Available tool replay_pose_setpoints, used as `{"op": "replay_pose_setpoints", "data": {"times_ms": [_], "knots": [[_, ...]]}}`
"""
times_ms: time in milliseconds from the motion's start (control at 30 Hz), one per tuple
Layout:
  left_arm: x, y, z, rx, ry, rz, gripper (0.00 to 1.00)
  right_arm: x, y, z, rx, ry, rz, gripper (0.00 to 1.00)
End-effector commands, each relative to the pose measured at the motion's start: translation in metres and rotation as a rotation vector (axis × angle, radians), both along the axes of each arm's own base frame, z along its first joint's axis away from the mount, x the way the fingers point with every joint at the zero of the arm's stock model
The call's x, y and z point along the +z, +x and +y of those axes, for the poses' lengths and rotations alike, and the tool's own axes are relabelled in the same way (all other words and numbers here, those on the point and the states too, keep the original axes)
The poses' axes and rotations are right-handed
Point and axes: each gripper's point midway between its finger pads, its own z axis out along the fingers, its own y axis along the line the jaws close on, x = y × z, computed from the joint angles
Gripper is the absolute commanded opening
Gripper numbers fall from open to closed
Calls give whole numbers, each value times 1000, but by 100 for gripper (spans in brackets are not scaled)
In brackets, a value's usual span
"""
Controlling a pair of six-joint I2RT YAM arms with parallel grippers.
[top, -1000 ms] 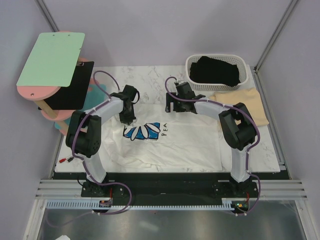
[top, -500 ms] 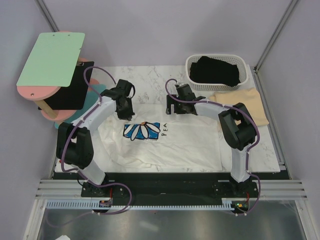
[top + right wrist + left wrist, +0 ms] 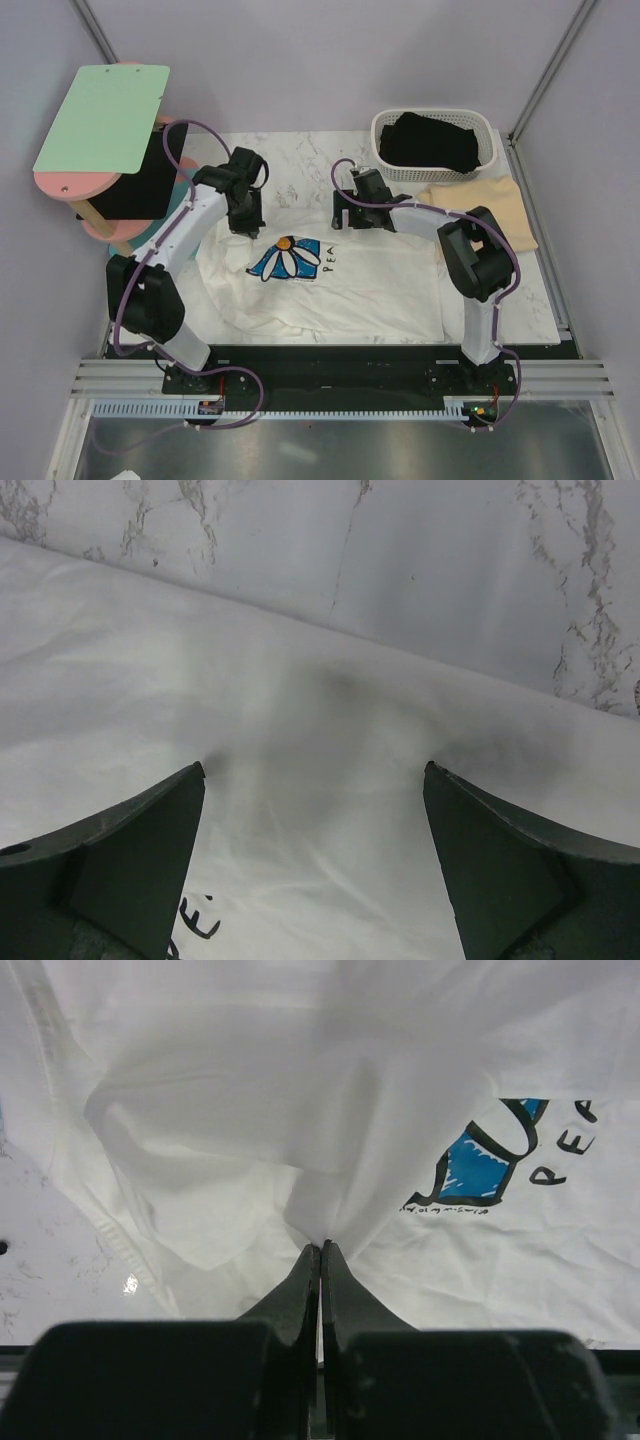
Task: Fold and stack the t-shirts
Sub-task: Fold the flattened tshirt in 1/3 of the way
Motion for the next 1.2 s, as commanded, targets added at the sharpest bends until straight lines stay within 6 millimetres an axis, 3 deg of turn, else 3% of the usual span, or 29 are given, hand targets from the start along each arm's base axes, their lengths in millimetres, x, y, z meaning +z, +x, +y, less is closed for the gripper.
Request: {"op": "replay_pose_setpoints", "data": {"times_ms": [0,267,367,400,433,533,600,667,700,733,767,800,833,867,900,967,1000,1167], "knots": [[13,-8,5,-70,31,21,4,-1,-10,-4,-3,4,27,98],[-16,-32,4,-105,59,153,7,-4,-13,-6,-3,-3,34,98],[-12,-31,12,-77,106,132,45,-3,-12,-7,-3,-7,28,98],[-7,-28,17,-63,136,106,65,-1,-11,-7,-5,-9,23,98],[1,-26,19,-51,139,72,75,0,-11,-10,-12,-20,17,98],[24,-5,15,-38,119,-48,86,12,-5,-21,-39,-54,-29,98],[37,12,7,-53,92,-120,85,25,-3,-27,-48,-74,-62,98],[33,26,1,-71,85,-130,81,39,2,-40,-85,-104,-98,98],[28,31,-2,-78,87,-122,70,42,2,-47,-94,-131,-105,98],[23,38,-4,-80,91,-119,51,45,3,-54,-105,-150,-110,98],[21,44,-6,-85,97,-116,23,52,4,-62,-131,-180,-131,93],[2,51,-7,-85,125,-75,2,51,1,-69,-130,-211,-126,75],[-5,57,-7,-83,136,-68,2,52,1,-76,-142,-229,-128,44],[-11,64,-8,-81,149,-61,2,52,1,-85,-167,-264,-130,0],[-31,68,-7,-83,181,-17,2,49,-3,-92,-176,-294,-112,0],[-44,79,-8,-87,202,2,2,41,-5,-104,-192,-344,-90,0],[-62,81,-9,-91,220,43,2,35,-7,-110,-200,-365,-72,0],[-85,91,-6,-75,264,75,2,11,-17,-122,-209,-395,-9,0]]}}
